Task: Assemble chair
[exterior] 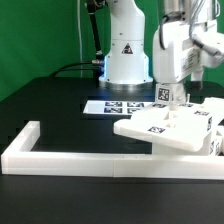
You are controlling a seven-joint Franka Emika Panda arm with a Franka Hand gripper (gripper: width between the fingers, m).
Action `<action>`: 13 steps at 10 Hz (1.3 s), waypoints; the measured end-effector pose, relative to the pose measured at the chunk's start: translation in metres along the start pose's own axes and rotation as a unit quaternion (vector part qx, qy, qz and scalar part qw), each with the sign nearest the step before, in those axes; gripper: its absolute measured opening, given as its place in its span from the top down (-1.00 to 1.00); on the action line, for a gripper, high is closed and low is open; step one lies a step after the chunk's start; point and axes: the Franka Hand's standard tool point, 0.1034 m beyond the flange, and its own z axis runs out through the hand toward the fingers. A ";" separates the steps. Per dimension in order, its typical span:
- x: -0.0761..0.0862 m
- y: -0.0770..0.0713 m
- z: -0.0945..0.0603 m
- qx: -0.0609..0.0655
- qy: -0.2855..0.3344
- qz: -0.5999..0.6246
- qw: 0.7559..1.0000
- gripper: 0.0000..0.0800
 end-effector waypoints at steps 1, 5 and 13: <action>-0.001 0.007 -0.009 -0.001 -0.009 -0.011 1.000 -0.62; -0.002 0.033 -0.029 -0.004 -0.031 -0.014 0.999 -0.62; -0.006 0.049 -0.023 -0.010 -0.026 -0.206 0.978 -0.62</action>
Offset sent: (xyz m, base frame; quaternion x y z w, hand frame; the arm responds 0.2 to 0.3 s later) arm -0.0284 0.0011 0.0258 0.0111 -0.0098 -0.0003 0.9999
